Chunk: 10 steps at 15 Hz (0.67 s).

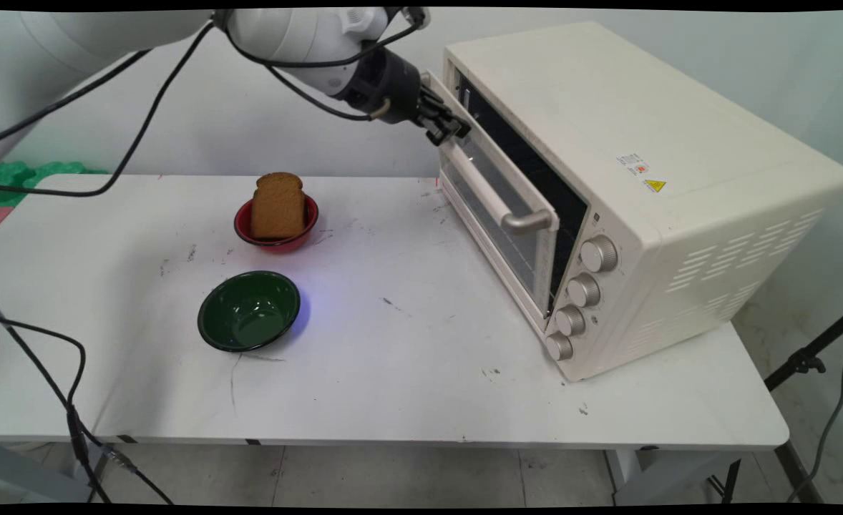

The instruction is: Open the oven

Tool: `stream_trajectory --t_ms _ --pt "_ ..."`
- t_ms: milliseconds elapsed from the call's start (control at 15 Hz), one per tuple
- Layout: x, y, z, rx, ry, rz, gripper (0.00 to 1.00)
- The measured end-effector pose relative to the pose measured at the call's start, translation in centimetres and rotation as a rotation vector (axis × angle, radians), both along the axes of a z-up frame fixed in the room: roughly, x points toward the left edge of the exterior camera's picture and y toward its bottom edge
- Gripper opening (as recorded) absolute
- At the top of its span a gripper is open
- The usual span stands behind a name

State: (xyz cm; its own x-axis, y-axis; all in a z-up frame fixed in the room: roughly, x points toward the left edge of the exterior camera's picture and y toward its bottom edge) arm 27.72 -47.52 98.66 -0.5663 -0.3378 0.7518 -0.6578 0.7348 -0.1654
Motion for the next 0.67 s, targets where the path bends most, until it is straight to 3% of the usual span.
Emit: stream_trajectory --t_ms 667 --pt "3.4 2.5 -1.5 0.026 0.009 -0.002 0.00"
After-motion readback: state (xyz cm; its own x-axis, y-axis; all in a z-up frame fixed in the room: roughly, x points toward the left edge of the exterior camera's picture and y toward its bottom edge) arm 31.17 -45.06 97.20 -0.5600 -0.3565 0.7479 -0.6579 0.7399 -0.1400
